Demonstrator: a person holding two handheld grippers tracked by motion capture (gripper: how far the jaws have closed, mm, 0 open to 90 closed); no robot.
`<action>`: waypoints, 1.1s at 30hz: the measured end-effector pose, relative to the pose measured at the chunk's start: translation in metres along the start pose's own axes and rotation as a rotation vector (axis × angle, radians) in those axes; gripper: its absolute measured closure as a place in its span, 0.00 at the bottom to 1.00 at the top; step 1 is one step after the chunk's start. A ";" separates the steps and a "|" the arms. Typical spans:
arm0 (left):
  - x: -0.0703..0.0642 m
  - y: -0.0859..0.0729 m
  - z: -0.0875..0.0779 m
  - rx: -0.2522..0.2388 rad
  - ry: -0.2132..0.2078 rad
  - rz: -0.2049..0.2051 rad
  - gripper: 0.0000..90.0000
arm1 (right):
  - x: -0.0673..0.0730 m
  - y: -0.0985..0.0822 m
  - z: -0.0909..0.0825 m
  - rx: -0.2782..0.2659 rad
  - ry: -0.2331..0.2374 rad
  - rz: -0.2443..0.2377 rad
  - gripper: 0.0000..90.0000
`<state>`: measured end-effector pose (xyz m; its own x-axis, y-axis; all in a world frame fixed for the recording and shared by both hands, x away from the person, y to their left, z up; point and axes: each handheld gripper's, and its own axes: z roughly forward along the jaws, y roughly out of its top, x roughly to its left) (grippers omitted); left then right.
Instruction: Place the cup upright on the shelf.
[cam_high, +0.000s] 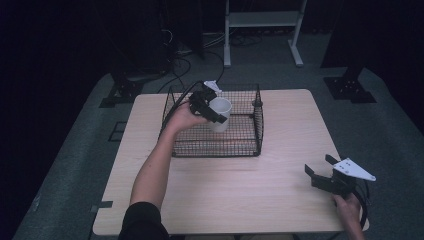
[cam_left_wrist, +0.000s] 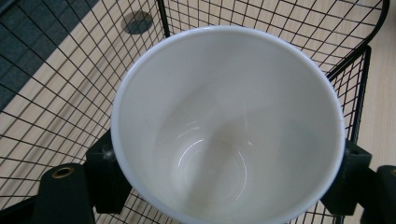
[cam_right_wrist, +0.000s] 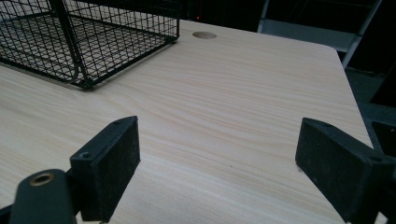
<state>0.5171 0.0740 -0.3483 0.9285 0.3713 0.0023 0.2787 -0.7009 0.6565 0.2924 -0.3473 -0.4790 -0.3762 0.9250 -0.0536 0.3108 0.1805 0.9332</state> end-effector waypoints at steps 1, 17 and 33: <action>0.000 0.000 0.001 0.003 0.000 0.001 0.23 | 0.000 0.000 0.000 0.001 0.000 0.000 0.15; 0.001 -0.004 0.017 0.009 0.002 -0.003 0.23 | 0.000 0.000 0.000 0.000 -0.002 -0.003 0.14; 0.006 -0.014 0.032 0.046 -0.022 -0.034 0.23 | 0.000 0.000 0.000 0.000 -0.001 -0.004 0.14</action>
<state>0.5272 0.0663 -0.3818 0.9236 0.3817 -0.0363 0.3203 -0.7158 0.6205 0.2923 -0.3469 -0.4790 -0.3763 0.9247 -0.0576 0.3090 0.1839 0.9331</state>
